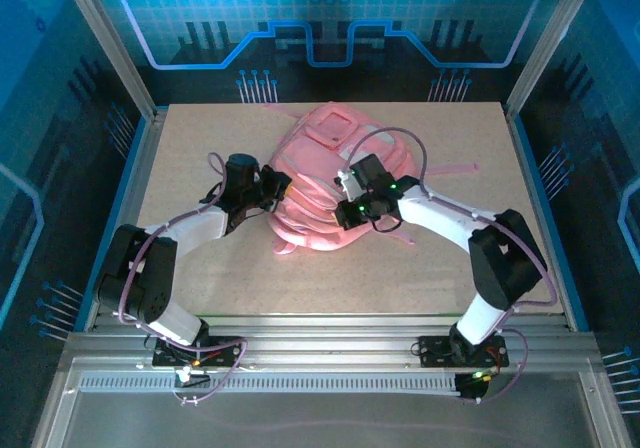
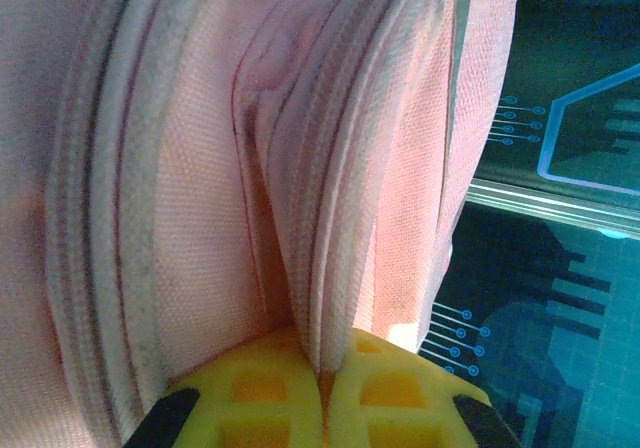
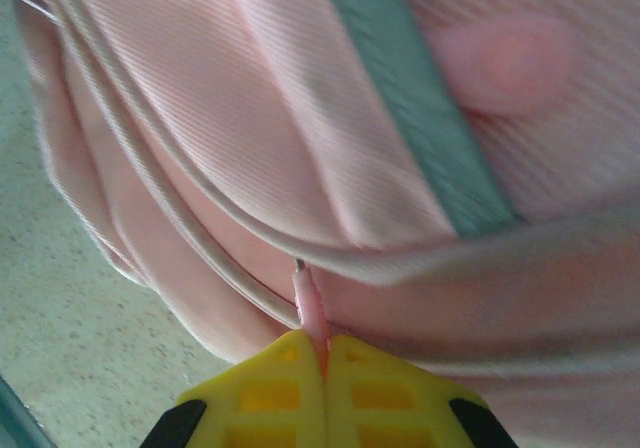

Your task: Pack the student bag

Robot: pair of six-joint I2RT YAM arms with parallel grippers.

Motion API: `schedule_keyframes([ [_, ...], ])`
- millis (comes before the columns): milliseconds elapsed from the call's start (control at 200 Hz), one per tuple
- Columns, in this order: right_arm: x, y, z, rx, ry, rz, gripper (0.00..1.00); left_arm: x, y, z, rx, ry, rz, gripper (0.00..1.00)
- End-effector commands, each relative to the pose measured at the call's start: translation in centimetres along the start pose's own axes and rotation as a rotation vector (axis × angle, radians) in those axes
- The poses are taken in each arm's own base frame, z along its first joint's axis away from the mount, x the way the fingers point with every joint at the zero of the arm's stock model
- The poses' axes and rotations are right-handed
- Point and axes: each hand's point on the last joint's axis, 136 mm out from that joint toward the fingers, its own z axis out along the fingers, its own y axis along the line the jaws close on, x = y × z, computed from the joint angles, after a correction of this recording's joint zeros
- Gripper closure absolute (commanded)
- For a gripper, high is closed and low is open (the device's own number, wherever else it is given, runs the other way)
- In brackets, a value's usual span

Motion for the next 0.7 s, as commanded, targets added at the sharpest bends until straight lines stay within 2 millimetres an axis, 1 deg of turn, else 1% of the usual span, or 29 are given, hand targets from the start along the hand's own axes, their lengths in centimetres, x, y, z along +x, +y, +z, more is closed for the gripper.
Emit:
schedule_keyframes([
  [0, 2.4, -5.6, -1.9, 0.191, 0.069, 0.031, 1.00, -3.0, -3.2, -1.1, 0.069, -0.087, 0.049, 1.00],
  [70, 2.3, -7.2, -3.0, 0.249, 0.057, 0.028, 1.00, -3.0, -3.3, -1.2, 0.066, -0.079, 0.053, 1.00],
  [195, 1.0, -9.9, -4.8, 0.358, 0.006, 0.031, 1.00, -2.9, -3.4, -1.4, 0.059, -0.064, 0.064, 1.00],
  [290, -0.4, -11.1, -5.8, 0.390, -0.045, 0.050, 1.00, -2.6, -3.4, -1.4, 0.057, -0.047, 0.067, 1.00],
  [370, -1.1, -11.5, -6.4, 0.399, -0.071, 0.068, 1.00, -2.3, -3.5, -1.4, 0.062, -0.035, 0.068, 1.00],
  [420, -1.3, -11.6, -6.7, 0.397, -0.080, 0.090, 1.00, -2.3, -3.6, -1.4, 0.064, -0.033, 0.082, 1.00],
  [445, -1.3, -11.5, -6.8, 0.387, -0.086, 0.096, 0.93, -2.4, -3.7, -1.5, 0.063, -0.033, 0.100, 0.90],
  [465, -1.3, -11.4, -7.0, 0.386, -0.092, 0.100, 0.85, -2.4, -3.8, -1.5, 0.058, -0.032, 0.115, 0.77],
  [485, -1.3, -11.5, -7.1, 0.386, -0.100, 0.104, 0.75, -2.5, -3.8, -1.6, 0.052, -0.035, 0.129, 0.65],
  [490, -1.3, -11.5, -7.2, 0.387, -0.102, 0.106, 0.72, -2.5, -3.8, -1.6, 0.050, -0.035, 0.135, 0.63],
  [505, -1.2, -11.6, -7.3, 0.391, -0.108, 0.109, 0.64, -2.6, -3.8, -1.6, 0.043, -0.036, 0.148, 0.53],
  [515, -1.2, -11.7, -7.4, 0.396, -0.111, 0.112, 0.58, -2.7, -3.9, -1.7, 0.039, -0.039, 0.157, 0.48],
  [535, -1.1, -11.8, -7.6, 0.399, -0.122, 0.115, 0.51, -2.7, -3.8, -1.7, 0.028, -0.041, 0.171, 0.39],
  [550, -1.2, -12.0, -7.9, 0.406, -0.132, 0.117, 0.47, -2.9, -3.8, -1.9, 0.022, -0.048, 0.185, 0.28],
  [575, -1.2, -12.5, -8.2, 0.423, -0.148, 0.124, 0.44, -3.1, -3.8, -2.1, 0.014, -0.055, 0.219, 0.12],
  [585, -1.1, -12.8, -8.3, 0.431, -0.151, 0.127, 0.44, -3.2, -3.8, -2.2, 0.010, -0.062, 0.231, 0.09],
  [595, -1.1, -13.0, -8.5, 0.441, -0.160, 0.131, 0.44, -3.3, -3.8, -2.3, 0.005, -0.065, 0.242, 0.03],
  [620, -1.1, -13.8, -9.1, 0.470, -0.177, 0.143, 0.43, -3.6, -3.7, -2.5, -0.008, -0.076, 0.272, 0.01],
  [695, -0.7, -17.0, -10.5, 0.559, -0.223, 0.199, 0.43, -5.1, -3.1, -3.6, -0.061, -0.119, 0.353, 0.01],
])
